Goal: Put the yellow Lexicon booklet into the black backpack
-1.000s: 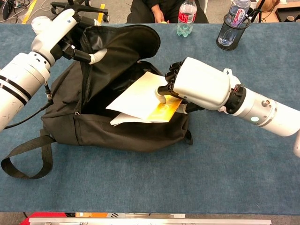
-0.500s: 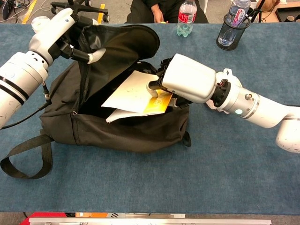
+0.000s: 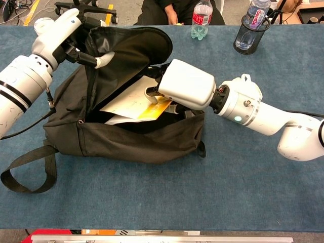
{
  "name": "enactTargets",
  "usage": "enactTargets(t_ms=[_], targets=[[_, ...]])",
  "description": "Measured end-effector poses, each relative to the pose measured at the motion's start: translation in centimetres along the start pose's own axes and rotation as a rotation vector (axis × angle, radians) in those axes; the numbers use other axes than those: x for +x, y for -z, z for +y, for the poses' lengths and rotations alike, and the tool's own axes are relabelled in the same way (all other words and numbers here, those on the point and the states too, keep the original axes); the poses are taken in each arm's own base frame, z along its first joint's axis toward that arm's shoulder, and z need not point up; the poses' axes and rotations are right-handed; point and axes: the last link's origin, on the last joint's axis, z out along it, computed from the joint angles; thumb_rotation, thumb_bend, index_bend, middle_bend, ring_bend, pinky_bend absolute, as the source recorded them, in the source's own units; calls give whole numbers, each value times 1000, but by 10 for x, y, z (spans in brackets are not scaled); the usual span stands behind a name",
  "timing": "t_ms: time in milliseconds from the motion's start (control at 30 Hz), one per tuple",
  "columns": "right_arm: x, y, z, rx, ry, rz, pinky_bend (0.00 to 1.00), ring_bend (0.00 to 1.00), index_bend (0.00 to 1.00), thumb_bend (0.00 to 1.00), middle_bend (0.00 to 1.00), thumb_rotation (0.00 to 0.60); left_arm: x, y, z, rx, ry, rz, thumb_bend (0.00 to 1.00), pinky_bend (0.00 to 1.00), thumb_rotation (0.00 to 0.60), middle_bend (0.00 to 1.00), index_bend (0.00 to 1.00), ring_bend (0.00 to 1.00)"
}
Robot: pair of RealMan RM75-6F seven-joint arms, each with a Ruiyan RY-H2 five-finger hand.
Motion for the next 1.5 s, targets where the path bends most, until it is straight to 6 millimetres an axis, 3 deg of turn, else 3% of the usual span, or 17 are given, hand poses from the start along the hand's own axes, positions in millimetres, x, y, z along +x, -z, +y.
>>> enactTargets(t_ms=[767,833,933,1100,1233,1367,1500], targets=[[-11,-26,-8,-67,-66,18,610,679,936,602,875,600,4,2,1,32,64,-17,376,1000,600,791,668,803],[-12,-26,-8,-67,-67,14,611,675,936,584,867,600,4,2,0,32,64,-16,377,1000,600,787,665,802],[-14,-24,-7,-70,-67,0,590,633,914,481,824,600,5,2,0,33,66,-11,376,1000,600,786,660,800],[-17,-20,-6,-101,-72,-19,363,413,657,224,628,600,7,3,1,35,74,-8,376,1000,600,786,655,799],[-17,-20,-7,-124,-66,-20,269,252,476,31,464,600,7,4,1,35,75,-13,374,1000,600,783,651,797],[-16,-19,-9,-148,-57,-18,230,164,345,0,370,600,8,5,1,35,78,-16,372,1000,600,776,643,794],[-14,-18,-11,-170,-51,-13,230,147,314,0,352,600,8,6,1,33,79,-20,371,1000,600,772,638,792]])
